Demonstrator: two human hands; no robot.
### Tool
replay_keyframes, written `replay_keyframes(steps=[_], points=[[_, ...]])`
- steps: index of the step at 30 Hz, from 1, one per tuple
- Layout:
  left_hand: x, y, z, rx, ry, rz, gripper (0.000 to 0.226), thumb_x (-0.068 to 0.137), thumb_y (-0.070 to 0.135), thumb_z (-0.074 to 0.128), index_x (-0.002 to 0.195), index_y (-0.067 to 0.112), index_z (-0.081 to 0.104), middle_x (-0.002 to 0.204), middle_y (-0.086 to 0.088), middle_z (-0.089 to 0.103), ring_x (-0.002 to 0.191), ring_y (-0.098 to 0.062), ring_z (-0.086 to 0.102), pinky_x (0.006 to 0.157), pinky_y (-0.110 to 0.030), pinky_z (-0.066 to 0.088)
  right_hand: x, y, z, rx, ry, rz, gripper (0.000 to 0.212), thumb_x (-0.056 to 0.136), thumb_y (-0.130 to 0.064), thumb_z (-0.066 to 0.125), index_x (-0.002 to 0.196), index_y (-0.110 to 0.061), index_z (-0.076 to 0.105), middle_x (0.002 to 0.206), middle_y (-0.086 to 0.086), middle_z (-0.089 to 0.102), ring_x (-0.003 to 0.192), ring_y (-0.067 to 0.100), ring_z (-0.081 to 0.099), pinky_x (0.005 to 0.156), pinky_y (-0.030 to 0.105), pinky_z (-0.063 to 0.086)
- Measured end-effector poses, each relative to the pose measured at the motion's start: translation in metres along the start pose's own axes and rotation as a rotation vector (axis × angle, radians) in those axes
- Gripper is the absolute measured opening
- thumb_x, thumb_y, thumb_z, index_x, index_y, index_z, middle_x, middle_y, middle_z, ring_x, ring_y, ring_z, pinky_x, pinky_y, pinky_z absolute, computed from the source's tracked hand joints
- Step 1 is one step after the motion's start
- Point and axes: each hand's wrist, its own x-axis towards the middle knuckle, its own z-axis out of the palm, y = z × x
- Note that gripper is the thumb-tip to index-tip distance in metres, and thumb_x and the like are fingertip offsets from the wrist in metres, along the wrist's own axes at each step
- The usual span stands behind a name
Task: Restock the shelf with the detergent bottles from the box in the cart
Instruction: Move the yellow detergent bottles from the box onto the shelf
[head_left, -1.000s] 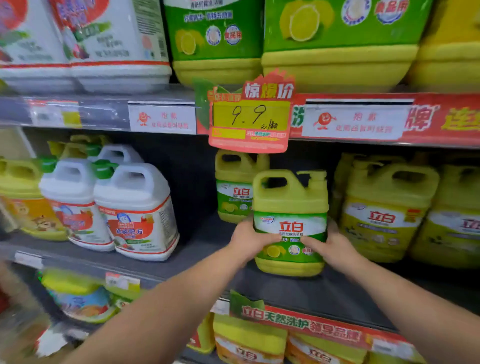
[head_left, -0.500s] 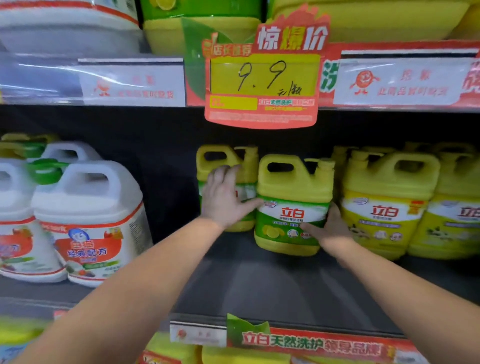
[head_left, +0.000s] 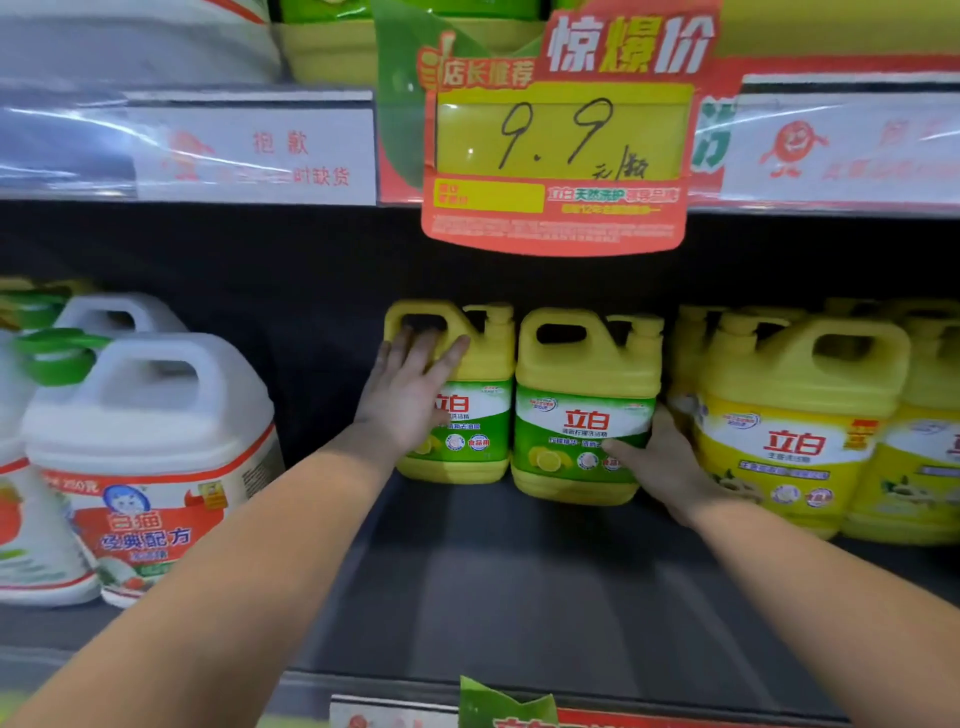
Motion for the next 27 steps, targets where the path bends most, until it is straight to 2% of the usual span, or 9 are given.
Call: replay_keyframes(steps=[4, 9, 13, 18, 22, 24, 27], points=[[0.001, -0.003, 0.000, -0.036, 0.010, 0.008, 0.096, 0.080, 0.035, 0.069, 0.150, 0.032, 0.004, 0.156, -0.008, 0.013, 0.144, -0.036, 0.004, 0.116, -0.051, 0.005, 0.010, 0.000, 0.001, 0.016, -0.037, 0.034, 0.061, 0.080, -0.008, 0.071, 0.133, -0.011, 0.041, 0.127, 0.009, 0.057, 0.106, 0.015, 0.051, 0.090, 0.029, 0.041], [0.000, -0.003, 0.006, -0.039, 0.046, 0.001, 0.094, 0.079, 0.035, 0.070, 0.150, 0.031, 0.009, 0.156, -0.009, 0.015, 0.144, -0.036, 0.004, 0.116, -0.052, 0.005, 0.016, 0.001, 0.007, 0.002, -0.020, 0.065, 0.064, 0.082, -0.010, 0.069, 0.137, -0.011, 0.036, 0.131, 0.011, 0.055, 0.121, 0.025, 0.051, 0.102, 0.038, 0.042], [0.001, -0.008, 0.008, -0.057, 0.043, 0.023, 0.092, 0.079, 0.034, 0.071, 0.150, 0.030, 0.012, 0.156, -0.010, 0.016, 0.144, -0.035, 0.005, 0.115, -0.053, 0.004, 0.021, 0.000, 0.009, -0.012, -0.042, 0.080, 0.066, 0.084, -0.011, 0.068, 0.139, -0.010, 0.032, 0.132, 0.011, 0.053, 0.122, 0.025, 0.049, 0.101, 0.037, 0.040], [0.004, -0.011, 0.007, -0.042, 0.007, 0.029, 0.092, 0.080, 0.034, 0.069, 0.150, 0.030, 0.009, 0.157, -0.010, 0.014, 0.145, -0.034, 0.001, 0.115, -0.054, 0.005, 0.026, 0.001, 0.012, -0.039, -0.033, 0.105, 0.066, 0.083, -0.011, 0.069, 0.139, -0.010, 0.033, 0.132, 0.012, 0.053, 0.122, 0.028, 0.049, 0.102, 0.038, 0.040], [0.001, -0.004, 0.004, -0.017, -0.038, -0.026, 0.092, 0.083, 0.034, 0.065, 0.150, 0.033, 0.002, 0.158, -0.008, 0.005, 0.145, -0.034, -0.005, 0.115, -0.054, 0.004, 0.026, -0.003, 0.014, -0.111, -0.007, 0.114, 0.068, 0.082, -0.014, 0.071, 0.138, -0.008, 0.033, 0.134, 0.014, 0.052, 0.124, 0.029, 0.047, 0.101, 0.035, 0.038], [-0.002, 0.002, 0.002, -0.012, -0.050, -0.062, 0.091, 0.084, 0.034, 0.063, 0.150, 0.032, 0.001, 0.157, -0.009, 0.001, 0.144, -0.035, -0.007, 0.114, -0.056, 0.005, 0.022, -0.009, 0.016, -0.179, 0.011, 0.116, 0.078, 0.081, -0.017, 0.072, 0.142, -0.006, 0.026, 0.139, 0.015, 0.047, 0.128, 0.030, 0.044, 0.104, 0.037, 0.037], [-0.010, 0.014, -0.007, -0.005, -0.073, -0.087, 0.089, 0.084, 0.039, 0.061, 0.150, 0.027, 0.003, 0.157, -0.011, -0.001, 0.143, -0.039, -0.005, 0.114, -0.057, 0.006, 0.008, -0.027, 0.017, -0.296, 0.019, 0.112, 0.100, 0.080, -0.022, 0.072, 0.150, -0.008, 0.002, 0.149, 0.019, 0.026, 0.134, 0.034, 0.036, 0.108, 0.038, 0.032]])
